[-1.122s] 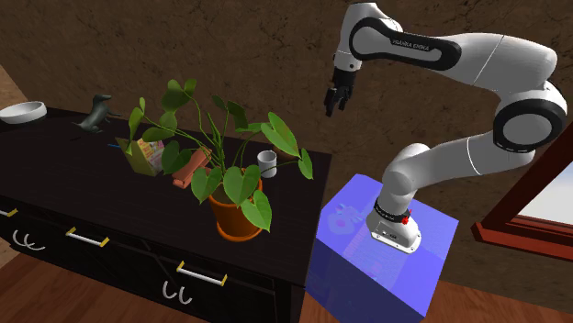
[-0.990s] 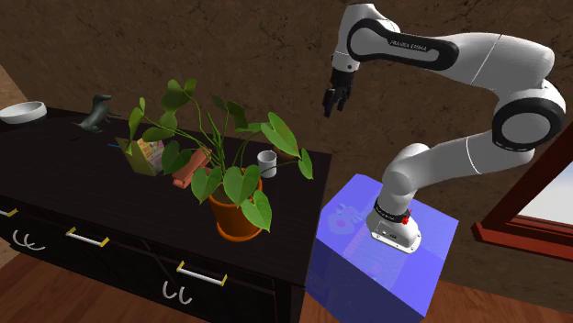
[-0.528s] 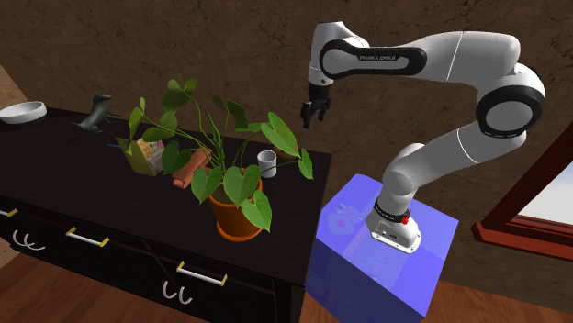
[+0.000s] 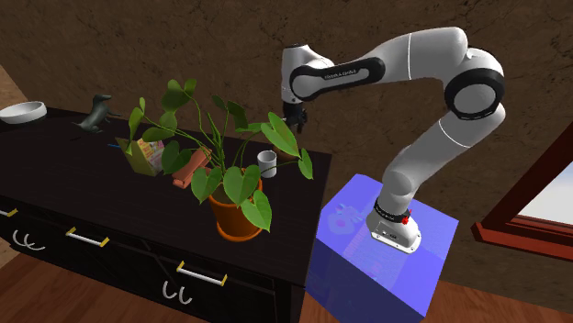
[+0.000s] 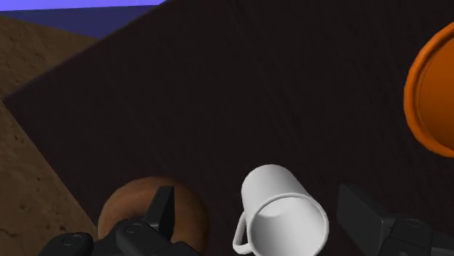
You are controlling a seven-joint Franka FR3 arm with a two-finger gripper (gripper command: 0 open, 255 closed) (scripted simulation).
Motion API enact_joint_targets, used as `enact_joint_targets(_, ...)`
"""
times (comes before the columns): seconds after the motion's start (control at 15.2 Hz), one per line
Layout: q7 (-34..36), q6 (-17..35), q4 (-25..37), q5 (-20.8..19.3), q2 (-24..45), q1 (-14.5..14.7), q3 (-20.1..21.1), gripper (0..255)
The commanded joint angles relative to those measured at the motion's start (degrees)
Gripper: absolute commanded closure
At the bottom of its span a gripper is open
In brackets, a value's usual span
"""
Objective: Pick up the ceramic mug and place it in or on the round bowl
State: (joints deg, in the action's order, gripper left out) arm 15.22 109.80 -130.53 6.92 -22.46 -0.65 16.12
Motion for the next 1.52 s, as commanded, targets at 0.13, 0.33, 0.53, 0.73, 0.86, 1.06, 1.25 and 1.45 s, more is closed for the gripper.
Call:
enact_joint_targets(0.13,5.7,4.5,3.4,-2.6,8.8,-0.2,3.8,0)
enact_joint_targets(0.33,10.1,6.8,7.1,-5.7,15.8,-0.2,6.0,0)
enact_joint_targets(0.53,14.7,8.3,11.5,-9.6,23.2,0.3,7.4,0)
enact_joint_targets(0.73,19.2,9.0,16.7,-13.9,30.8,1.5,8.0,0)
enact_joint_targets(0.86,20.4,9.8,17.7,-15.1,33.0,2.1,7.8,0)
enact_joint_targets(1.06,20.8,11.9,16.5,-15.7,34.0,2.2,7.6,0)
enact_joint_targets(1.25,21.3,13.9,15.4,-16.4,35.0,2.3,7.3,0)
enact_joint_targets(1.45,21.4,14.3,15.2,-16.5,35.3,2.3,7.3,0)
